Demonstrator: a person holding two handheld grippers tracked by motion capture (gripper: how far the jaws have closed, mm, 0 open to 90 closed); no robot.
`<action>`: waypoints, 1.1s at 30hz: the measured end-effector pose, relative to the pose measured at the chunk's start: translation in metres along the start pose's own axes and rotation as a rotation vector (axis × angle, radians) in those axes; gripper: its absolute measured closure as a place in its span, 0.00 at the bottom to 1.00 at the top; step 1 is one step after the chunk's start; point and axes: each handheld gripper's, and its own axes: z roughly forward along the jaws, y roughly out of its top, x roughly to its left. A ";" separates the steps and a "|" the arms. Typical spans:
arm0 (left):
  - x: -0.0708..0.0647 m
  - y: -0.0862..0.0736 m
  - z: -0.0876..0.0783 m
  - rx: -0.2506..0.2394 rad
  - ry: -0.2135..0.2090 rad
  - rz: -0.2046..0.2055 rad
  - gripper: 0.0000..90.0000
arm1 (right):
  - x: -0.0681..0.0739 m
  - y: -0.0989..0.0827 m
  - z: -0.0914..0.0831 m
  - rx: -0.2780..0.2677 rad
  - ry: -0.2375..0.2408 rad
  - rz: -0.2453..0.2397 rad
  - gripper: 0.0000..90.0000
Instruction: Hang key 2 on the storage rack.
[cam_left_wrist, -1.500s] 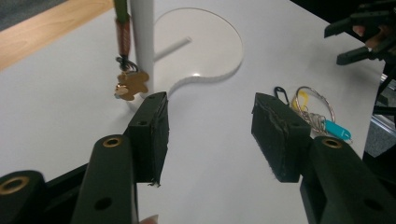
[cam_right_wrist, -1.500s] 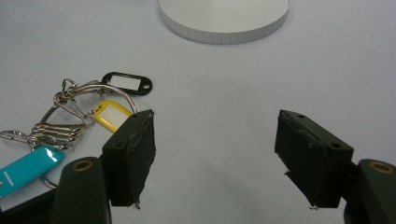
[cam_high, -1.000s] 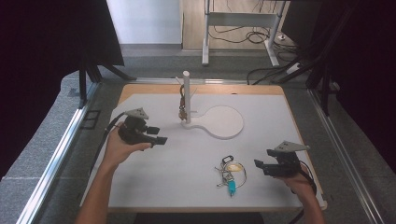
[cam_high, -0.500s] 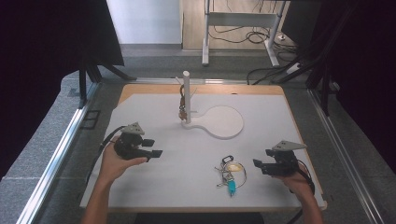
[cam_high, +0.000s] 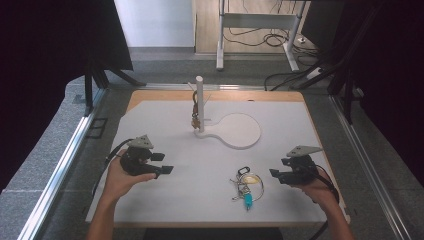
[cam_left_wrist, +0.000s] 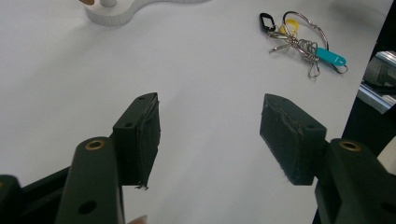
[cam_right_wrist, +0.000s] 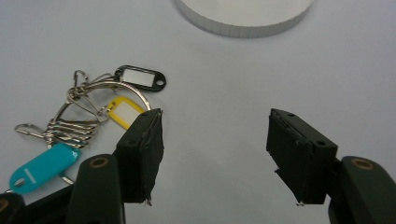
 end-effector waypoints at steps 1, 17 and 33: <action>-0.001 0.000 0.000 0.002 -0.001 0.003 0.43 | 0.001 0.004 -0.001 0.009 0.004 -0.009 0.41; -0.004 -0.003 -0.001 0.021 -0.002 0.016 0.42 | 0.021 0.040 0.030 0.223 0.080 -0.153 0.50; -0.005 -0.004 0.002 0.035 -0.009 0.026 0.42 | 0.028 0.043 0.058 0.320 0.126 -0.205 0.61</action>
